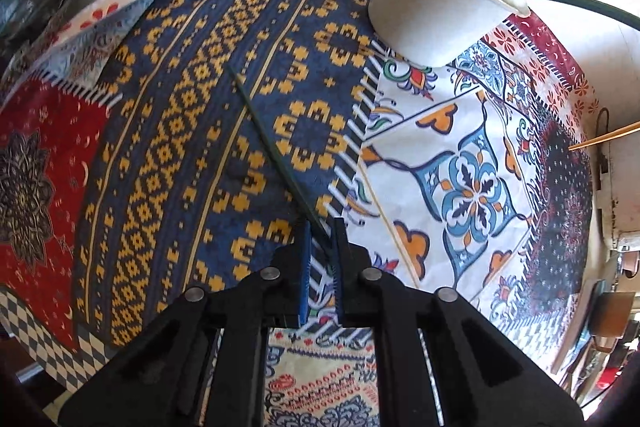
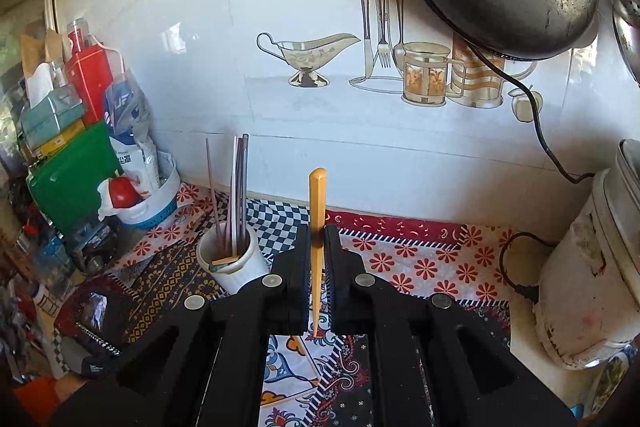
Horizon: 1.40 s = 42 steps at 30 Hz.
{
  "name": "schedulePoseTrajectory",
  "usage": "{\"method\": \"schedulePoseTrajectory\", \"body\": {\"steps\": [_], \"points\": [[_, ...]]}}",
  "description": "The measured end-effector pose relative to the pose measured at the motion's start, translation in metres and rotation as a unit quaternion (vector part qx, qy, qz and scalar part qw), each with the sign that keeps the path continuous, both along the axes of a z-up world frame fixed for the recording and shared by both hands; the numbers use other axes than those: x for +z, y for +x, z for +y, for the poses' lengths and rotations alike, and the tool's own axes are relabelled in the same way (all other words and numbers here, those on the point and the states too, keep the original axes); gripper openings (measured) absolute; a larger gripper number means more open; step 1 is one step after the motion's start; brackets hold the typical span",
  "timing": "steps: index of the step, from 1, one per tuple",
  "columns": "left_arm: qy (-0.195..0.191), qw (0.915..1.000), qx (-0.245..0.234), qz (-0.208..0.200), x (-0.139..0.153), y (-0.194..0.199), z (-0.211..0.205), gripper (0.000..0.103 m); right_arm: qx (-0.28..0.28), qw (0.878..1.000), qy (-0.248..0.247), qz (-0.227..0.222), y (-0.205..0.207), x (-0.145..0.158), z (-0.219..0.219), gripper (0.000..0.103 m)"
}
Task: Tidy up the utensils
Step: 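Lift both held sticks upright and carry them toward the white cup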
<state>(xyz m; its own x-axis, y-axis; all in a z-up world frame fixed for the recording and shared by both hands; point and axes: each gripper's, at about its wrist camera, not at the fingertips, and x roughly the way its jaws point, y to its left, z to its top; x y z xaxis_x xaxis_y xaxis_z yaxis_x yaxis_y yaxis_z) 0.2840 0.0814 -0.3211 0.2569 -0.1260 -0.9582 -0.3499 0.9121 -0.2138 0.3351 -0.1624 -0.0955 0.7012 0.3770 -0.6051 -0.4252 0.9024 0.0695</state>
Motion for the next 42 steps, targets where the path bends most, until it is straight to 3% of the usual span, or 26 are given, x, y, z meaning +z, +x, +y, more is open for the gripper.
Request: {"method": "schedulePoseTrajectory", "body": {"steps": [6,14,23,29,35,42], "points": [[0.001,1.0000,-0.003,0.000,0.000,0.014,0.006,0.002,0.005,1.000,0.007,0.004,0.007,0.002,0.002,0.006],[0.001,0.9985,0.017,-0.051,0.041,0.005,0.029,0.000,0.016,1.000,0.009,-0.004,0.013,0.009,0.011,0.006],[-0.067,0.9970,0.037,-0.007,0.006,0.003,0.026,0.005,0.028,1.000,0.012,-0.003,0.015,0.008,0.020,0.006],[-0.052,0.9982,0.029,-0.002,-0.003,0.008,0.014,0.006,0.037,0.999,0.011,-0.008,0.022,0.012,0.030,0.006],[-0.061,0.9974,0.038,-0.006,-0.005,0.020,0.020,0.006,0.058,0.998,0.017,-0.027,0.032,0.025,0.050,0.006],[-0.004,0.9997,0.021,-0.014,0.001,0.042,0.015,0.007,0.082,0.995,0.031,-0.051,0.044,0.042,0.075,0.006]]}}
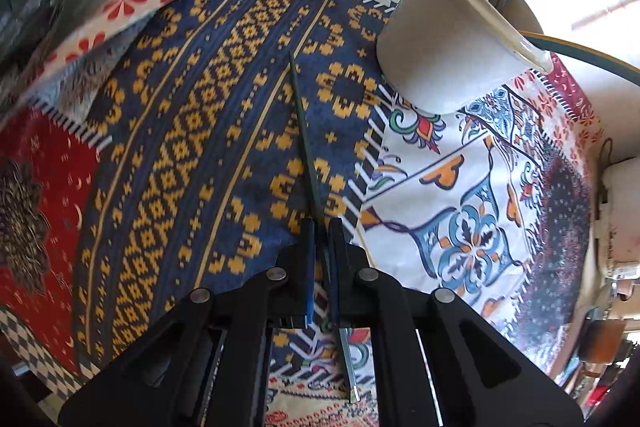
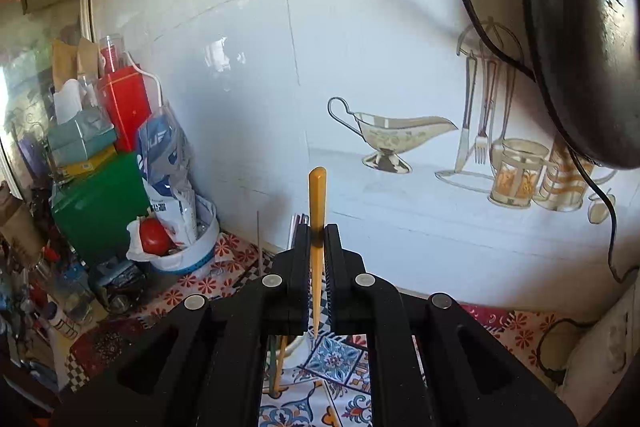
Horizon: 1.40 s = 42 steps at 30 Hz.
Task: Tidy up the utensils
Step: 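Lift both held sticks upright and carry them toward the white cup, then lower the yellow stick into the cup with the right tool while the left tool inserts the green stick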
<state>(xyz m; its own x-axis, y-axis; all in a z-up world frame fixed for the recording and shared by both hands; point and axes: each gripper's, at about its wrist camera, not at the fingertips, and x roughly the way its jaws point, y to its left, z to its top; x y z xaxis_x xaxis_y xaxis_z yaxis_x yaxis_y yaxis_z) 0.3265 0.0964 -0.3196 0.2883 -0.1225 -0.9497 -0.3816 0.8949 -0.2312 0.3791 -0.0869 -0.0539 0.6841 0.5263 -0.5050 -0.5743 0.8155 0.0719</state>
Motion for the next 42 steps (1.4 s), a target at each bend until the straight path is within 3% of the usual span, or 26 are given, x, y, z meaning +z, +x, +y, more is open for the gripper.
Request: {"method": "schedulePoseTrajectory", "body": {"steps": [7,10,18,28,32,37,42], "points": [[0.012,0.9999,-0.006,0.006,0.000,0.021,-0.004,0.004,0.029,1.000,0.007,-0.001,0.006,0.001,0.019,0.006],[0.010,0.9999,0.004,-0.006,0.012,0.018,0.011,0.004,0.039,0.999,0.002,0.009,0.007,-0.008,0.025,0.006],[0.020,0.9941,0.039,-0.099,0.086,0.007,0.042,0.003,0.046,0.998,-0.017,0.030,0.014,-0.027,0.033,0.006],[0.048,0.9707,0.034,-0.233,0.190,0.010,0.044,0.003,0.043,0.997,-0.034,0.053,0.021,-0.043,0.035,0.006],[0.060,0.9620,0.018,-0.266,0.217,0.024,0.035,0.003,0.044,0.996,-0.044,0.064,0.025,-0.052,0.036,0.006],[0.065,0.9600,-0.008,-0.272,0.224,0.047,0.024,0.003,0.047,0.994,-0.057,0.075,0.030,-0.063,0.037,0.006],[0.064,0.9674,-0.037,-0.242,0.199,0.073,0.011,0.003,0.050,0.992,-0.068,0.090,0.037,-0.074,0.038,0.006]]}}
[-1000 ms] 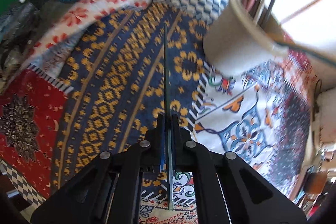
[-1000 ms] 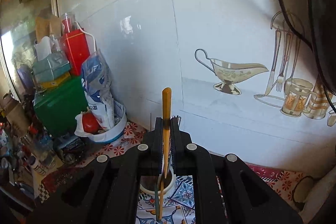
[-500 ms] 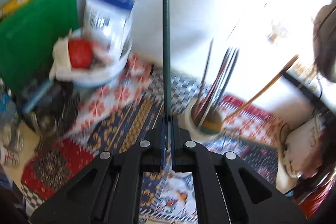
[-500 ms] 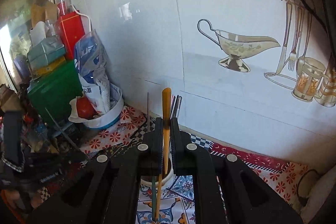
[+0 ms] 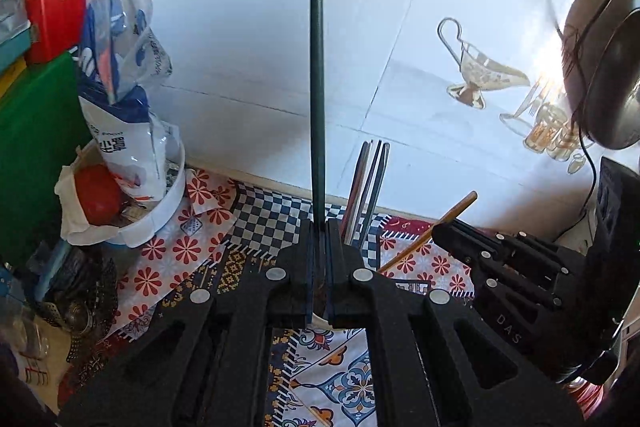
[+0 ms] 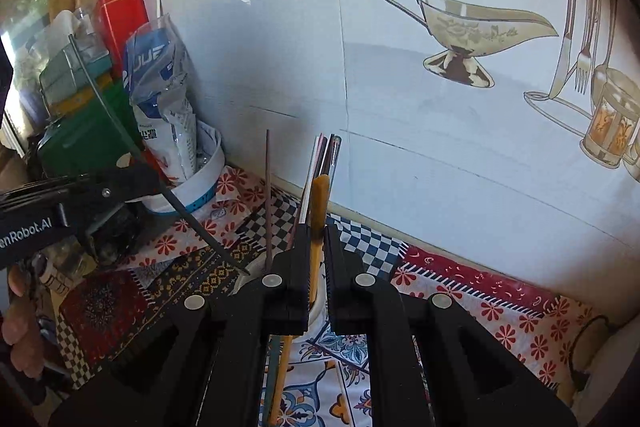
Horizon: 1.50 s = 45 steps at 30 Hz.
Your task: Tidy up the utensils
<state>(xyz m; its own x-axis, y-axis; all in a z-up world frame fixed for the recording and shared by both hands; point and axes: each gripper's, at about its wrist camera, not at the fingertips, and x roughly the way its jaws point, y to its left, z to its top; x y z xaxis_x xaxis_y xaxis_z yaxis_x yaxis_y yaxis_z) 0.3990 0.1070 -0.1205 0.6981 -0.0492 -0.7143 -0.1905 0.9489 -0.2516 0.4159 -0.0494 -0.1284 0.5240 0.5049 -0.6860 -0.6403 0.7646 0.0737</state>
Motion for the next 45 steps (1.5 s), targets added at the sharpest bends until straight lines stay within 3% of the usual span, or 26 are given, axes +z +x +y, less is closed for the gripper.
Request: {"method": "schedulePoseTrajectory", "body": {"steps": [11,19,27,32,37,42,45], "points": [[0.010,0.9974,-0.027,0.066,-0.046,0.024,-0.017,0.003,0.019,0.999,-0.021,0.016,0.006,-0.014,0.001,0.006],[0.006,0.9981,-0.034,0.050,-0.022,0.006,-0.020,0.006,0.014,1.000,-0.026,-0.002,-0.011,0.001,-0.005,0.010],[0.019,0.9988,-0.037,-0.025,0.040,-0.054,-0.027,0.019,-0.011,0.999,0.007,-0.051,-0.058,0.050,-0.030,0.015],[0.029,0.9945,-0.040,-0.093,0.086,-0.105,-0.031,0.027,-0.031,0.993,0.049,-0.105,-0.105,0.094,-0.053,0.015],[0.062,0.9820,-0.037,-0.174,0.131,-0.166,-0.038,0.039,-0.055,0.980,0.101,-0.160,-0.156,0.132,-0.071,0.015],[0.091,0.9652,-0.036,-0.243,0.158,-0.222,-0.046,0.052,-0.085,0.963,0.138,-0.215,-0.210,0.158,-0.087,0.015],[0.104,0.9575,-0.034,-0.267,0.164,-0.248,-0.051,0.063,-0.106,0.954,0.148,-0.240,-0.237,0.164,-0.092,0.025]]}}
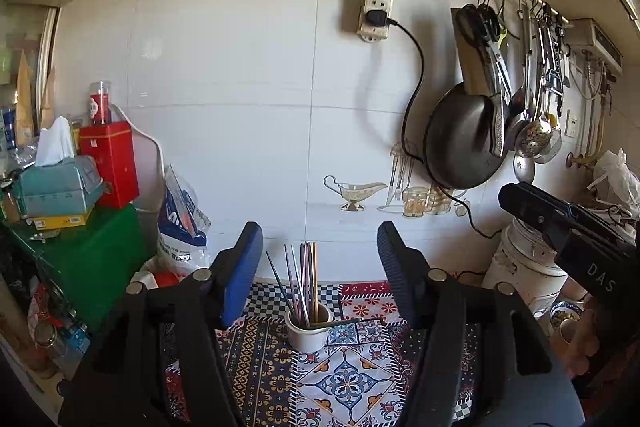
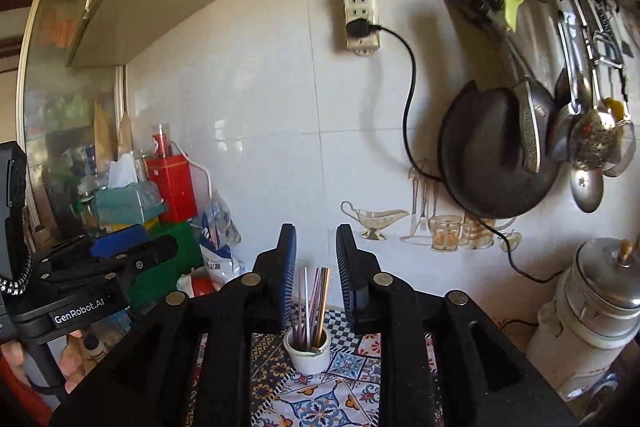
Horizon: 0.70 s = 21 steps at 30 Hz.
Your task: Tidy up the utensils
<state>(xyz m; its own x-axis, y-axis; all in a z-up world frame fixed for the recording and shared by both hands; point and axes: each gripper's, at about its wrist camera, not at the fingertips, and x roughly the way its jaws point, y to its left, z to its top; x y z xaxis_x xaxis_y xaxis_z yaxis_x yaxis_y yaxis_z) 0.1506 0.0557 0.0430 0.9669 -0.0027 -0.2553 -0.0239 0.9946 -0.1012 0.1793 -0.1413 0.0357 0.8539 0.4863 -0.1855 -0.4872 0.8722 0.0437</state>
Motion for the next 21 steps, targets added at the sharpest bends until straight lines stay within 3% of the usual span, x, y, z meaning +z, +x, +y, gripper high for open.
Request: {"method": "schedulePoseTrajectory", "body": {"steps": [5,7,12,21], "points": [[-0.013,0.9998,-0.009,-0.015,0.000,-0.027,0.000,0.095,-0.031,0.999,0.011,-0.021,-0.036,0.005,-0.007,0.055],[-0.011,0.9997,0.002,-0.022,-0.001,-0.038,0.000,0.099,-0.048,0.998,0.012,-0.030,-0.048,0.006,-0.008,0.073],[-0.013,0.9996,0.016,-0.020,-0.003,-0.055,0.002,0.101,-0.095,0.993,0.007,-0.064,-0.073,0.005,-0.009,0.101],[-0.014,0.9995,0.022,-0.018,-0.006,-0.065,0.003,0.101,-0.096,0.994,0.002,-0.055,-0.086,0.002,-0.009,0.103]]}}
